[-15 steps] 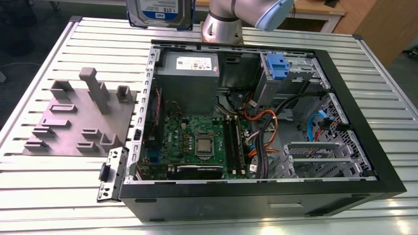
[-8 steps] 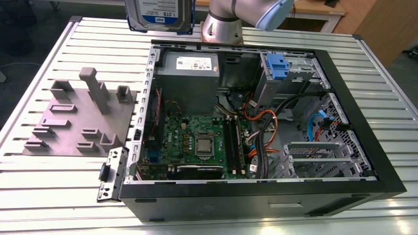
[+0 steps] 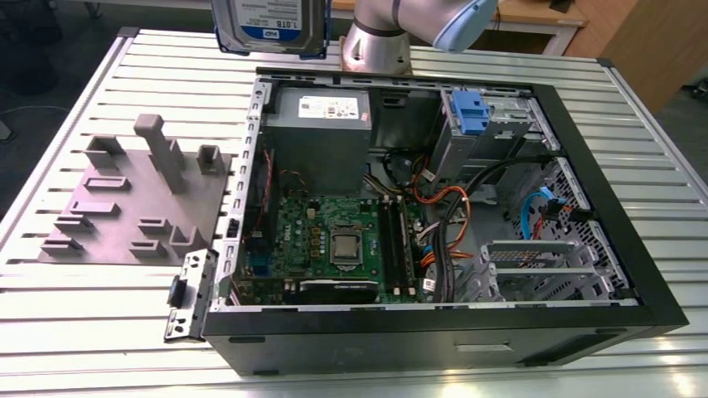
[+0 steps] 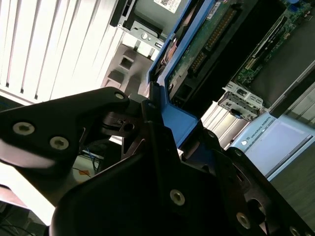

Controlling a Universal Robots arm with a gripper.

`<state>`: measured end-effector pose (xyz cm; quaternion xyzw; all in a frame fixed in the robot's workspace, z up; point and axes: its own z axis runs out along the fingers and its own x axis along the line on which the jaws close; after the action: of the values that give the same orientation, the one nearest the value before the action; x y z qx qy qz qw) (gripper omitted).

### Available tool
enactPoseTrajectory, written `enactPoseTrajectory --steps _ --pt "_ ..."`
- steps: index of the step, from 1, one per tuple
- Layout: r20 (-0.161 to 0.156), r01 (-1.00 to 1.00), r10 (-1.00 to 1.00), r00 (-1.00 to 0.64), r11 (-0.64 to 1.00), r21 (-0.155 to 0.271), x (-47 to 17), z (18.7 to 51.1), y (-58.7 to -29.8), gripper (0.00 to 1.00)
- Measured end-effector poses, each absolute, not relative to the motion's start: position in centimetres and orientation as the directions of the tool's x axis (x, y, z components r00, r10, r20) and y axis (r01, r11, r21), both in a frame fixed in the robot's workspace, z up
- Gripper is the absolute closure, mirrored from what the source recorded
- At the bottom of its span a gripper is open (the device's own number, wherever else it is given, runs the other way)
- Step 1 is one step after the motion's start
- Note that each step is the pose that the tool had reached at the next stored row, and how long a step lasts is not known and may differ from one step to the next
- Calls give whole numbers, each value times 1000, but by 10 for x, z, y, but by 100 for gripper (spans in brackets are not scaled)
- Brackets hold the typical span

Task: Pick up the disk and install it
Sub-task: 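Pick up the disk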

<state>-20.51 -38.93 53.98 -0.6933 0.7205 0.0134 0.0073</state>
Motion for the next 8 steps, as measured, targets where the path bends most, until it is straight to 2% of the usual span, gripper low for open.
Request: enactPoseTrajectory --steps 8 --pt "-29 -999 -999 -39 38 9 -199 539 -389 64"
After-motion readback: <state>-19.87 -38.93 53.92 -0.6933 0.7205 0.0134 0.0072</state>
